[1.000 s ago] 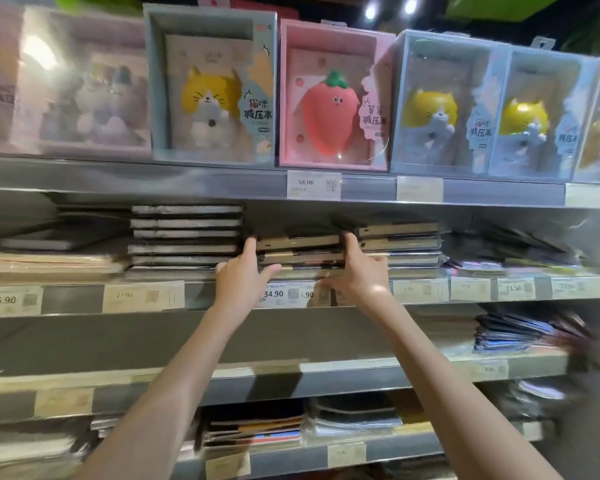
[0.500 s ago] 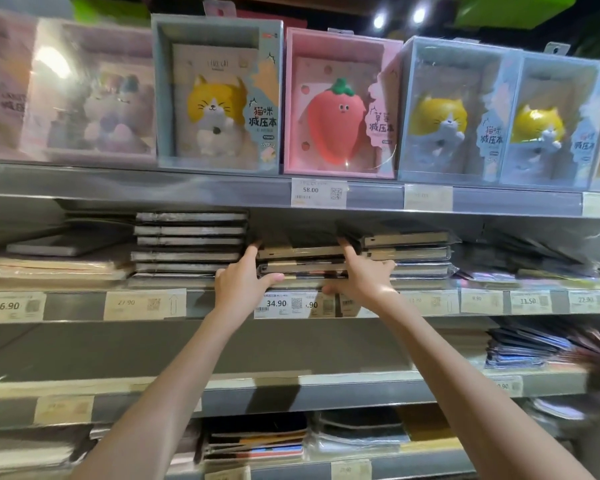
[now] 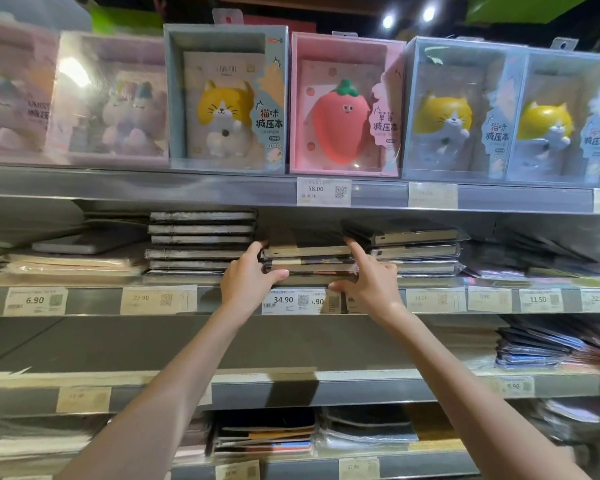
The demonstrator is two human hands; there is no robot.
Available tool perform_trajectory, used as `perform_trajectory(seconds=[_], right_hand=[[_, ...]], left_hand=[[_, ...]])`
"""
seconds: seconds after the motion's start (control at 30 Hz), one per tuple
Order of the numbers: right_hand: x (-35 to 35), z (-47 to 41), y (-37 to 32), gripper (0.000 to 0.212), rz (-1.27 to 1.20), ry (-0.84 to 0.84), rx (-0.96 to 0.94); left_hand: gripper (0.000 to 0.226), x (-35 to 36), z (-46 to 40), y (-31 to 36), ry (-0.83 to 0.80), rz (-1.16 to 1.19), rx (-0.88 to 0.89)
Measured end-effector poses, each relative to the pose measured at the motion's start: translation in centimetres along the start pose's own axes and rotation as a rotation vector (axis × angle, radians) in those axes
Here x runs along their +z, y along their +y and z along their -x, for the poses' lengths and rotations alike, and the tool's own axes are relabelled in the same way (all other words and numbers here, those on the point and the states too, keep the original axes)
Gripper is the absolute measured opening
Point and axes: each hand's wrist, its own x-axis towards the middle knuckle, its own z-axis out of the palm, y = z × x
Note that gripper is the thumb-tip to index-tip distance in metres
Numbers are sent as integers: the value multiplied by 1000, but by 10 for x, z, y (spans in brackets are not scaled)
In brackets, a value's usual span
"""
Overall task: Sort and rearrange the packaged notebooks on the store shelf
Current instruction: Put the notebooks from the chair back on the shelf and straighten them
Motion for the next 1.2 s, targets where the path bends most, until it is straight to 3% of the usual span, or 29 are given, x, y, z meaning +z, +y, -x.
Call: perform_trajectory(seconds=[0.2, 0.6, 0.73, 0.9, 1.2], right_hand=[[9, 0, 0, 56, 12, 100, -5], [17, 12, -4, 52, 119, 133, -28], [19, 24, -8, 57, 177, 56, -8], [16, 41, -20, 61, 243, -25, 26], [23, 58, -28, 62, 280, -168, 98]], left_hand=[[67, 5, -2, 0, 16, -70, 8], [68, 8, 1, -9, -39, -82, 30], [65, 3, 18, -1, -25, -228, 104], [52, 1, 35, -20, 154, -453, 378], [54, -16, 56, -53, 29, -532, 418]])
